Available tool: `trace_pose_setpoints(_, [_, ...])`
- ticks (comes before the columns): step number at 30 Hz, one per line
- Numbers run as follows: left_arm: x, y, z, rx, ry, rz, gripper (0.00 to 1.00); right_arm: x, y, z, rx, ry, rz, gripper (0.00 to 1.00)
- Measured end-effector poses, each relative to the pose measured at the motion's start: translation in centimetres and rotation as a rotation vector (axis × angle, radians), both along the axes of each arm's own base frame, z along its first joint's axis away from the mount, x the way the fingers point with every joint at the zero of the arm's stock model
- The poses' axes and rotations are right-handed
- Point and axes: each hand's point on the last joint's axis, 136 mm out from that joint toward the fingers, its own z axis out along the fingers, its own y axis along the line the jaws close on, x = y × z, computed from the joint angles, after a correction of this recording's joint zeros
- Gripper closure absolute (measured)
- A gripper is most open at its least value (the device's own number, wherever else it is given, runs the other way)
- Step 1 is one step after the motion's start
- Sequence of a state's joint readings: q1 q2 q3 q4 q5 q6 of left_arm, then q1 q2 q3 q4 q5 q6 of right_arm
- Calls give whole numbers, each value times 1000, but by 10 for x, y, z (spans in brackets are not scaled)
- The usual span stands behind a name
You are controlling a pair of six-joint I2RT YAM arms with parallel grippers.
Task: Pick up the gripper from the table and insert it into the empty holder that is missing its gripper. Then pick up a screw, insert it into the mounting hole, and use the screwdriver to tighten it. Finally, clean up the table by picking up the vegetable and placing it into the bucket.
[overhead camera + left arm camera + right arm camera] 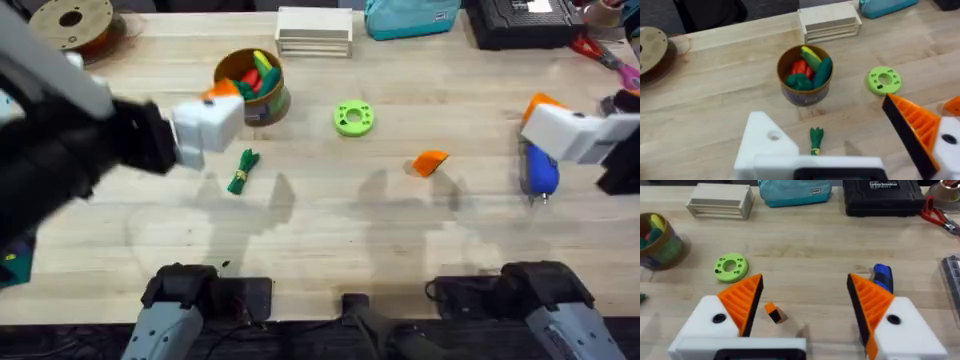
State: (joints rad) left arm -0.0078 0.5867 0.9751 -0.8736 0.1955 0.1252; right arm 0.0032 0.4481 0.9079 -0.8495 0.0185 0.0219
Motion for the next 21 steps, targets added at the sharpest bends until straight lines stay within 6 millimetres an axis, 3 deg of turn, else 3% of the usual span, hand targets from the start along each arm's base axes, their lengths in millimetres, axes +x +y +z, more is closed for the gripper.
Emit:
trace_pose_setpoints(3, [8, -2, 8, -4, 7, -12, 11, 1, 0, 6, 0, 0, 0, 12])
trace_pose_setpoints(6, [8, -3, 1, -6, 43, -19, 11, -1, 0, 2, 0, 16, 0, 12])
trace_pose_setpoints(10, [3, -4, -21, -8, 144, -20, 11, -4, 0, -3, 0, 40, 0, 12])
trace_pose_setpoints(13, [2, -4, -52, -10, 247, -20, 14, -5, 0, -5, 0, 52, 0, 12])
trace_pose_setpoints(14, [2, -4, -69, -12, 299, -22, 107, -6, 0, -6, 0, 53, 0, 12])
trace_pose_setpoints(15, [2, -7, -108, -24, 424, -31, 556, -6, 0, -6, 0, 54, 0, 12])
trace_pose_setpoints(17, [3, -9, -122, -37, 468, -36, 867, -6, 0, -6, 0, 55, 0, 12])
trace_pose_setpoints(18, [4, -10, -123, -41, 466, -39, 962, -6, 0, -6, 0, 55, 0, 12])
trace_pose_setpoints(19, [6, -11, -121, -50, 457, -43, 989, -6, 0, -6, 0, 55, 0, 12])
trace_pose_setpoints(21, [8, -16, -114, -71, 422, -62, 716, -6, 0, -6, 0, 55, 0, 12])
